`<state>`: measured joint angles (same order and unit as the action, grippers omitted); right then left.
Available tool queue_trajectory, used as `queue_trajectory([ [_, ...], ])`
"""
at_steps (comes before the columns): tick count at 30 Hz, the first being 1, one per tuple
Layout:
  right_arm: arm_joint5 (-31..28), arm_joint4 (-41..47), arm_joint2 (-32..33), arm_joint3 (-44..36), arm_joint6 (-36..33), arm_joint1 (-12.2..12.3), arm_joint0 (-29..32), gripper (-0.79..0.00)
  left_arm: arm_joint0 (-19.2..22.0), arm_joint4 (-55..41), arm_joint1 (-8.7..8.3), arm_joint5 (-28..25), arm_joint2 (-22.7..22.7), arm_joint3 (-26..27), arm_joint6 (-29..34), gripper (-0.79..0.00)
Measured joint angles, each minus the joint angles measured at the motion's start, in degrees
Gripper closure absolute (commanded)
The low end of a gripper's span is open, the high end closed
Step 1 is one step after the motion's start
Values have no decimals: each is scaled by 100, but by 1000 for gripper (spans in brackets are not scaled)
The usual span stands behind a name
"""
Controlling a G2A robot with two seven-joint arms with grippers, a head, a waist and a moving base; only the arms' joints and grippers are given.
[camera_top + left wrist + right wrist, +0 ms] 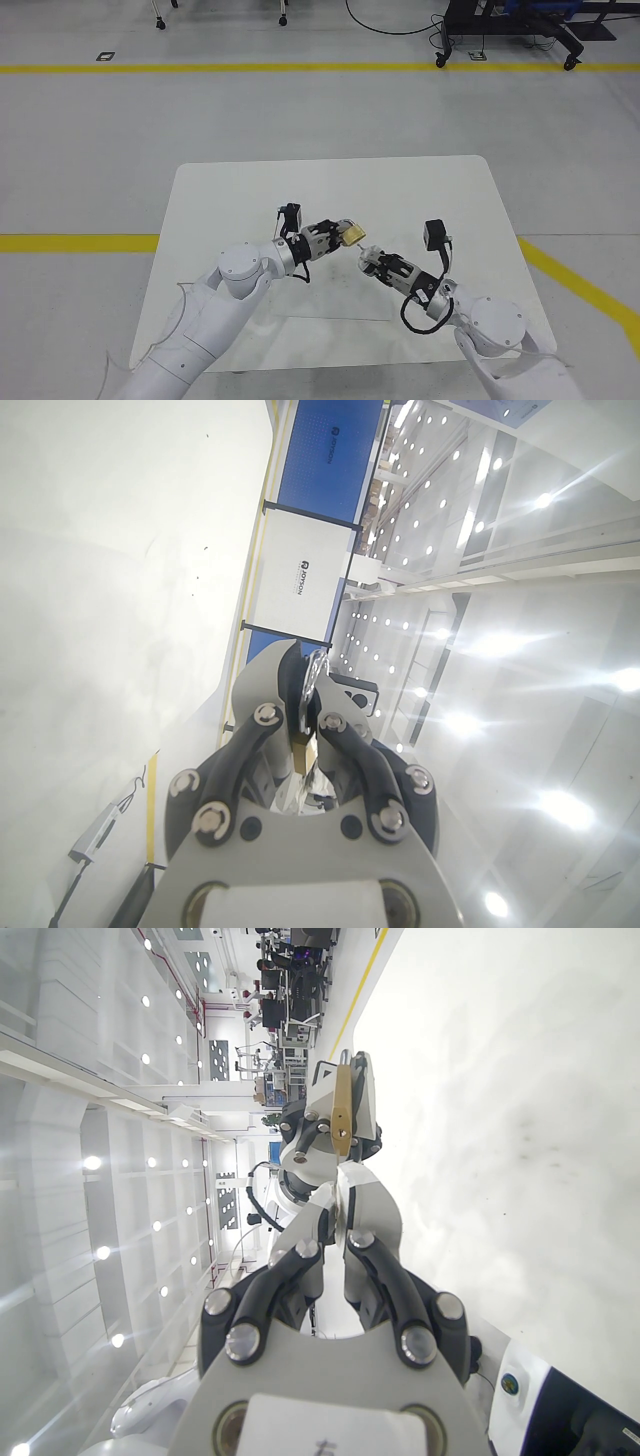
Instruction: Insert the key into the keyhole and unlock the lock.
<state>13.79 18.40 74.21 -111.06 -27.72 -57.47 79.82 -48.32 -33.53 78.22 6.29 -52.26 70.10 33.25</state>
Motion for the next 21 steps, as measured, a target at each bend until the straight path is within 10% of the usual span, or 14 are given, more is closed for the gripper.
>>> queue_trajectory([
  [21, 136, -7, -41, 151, -70, -68, -113, 0, -55, 171, 47, 191, -96, 21, 69, 0],
])
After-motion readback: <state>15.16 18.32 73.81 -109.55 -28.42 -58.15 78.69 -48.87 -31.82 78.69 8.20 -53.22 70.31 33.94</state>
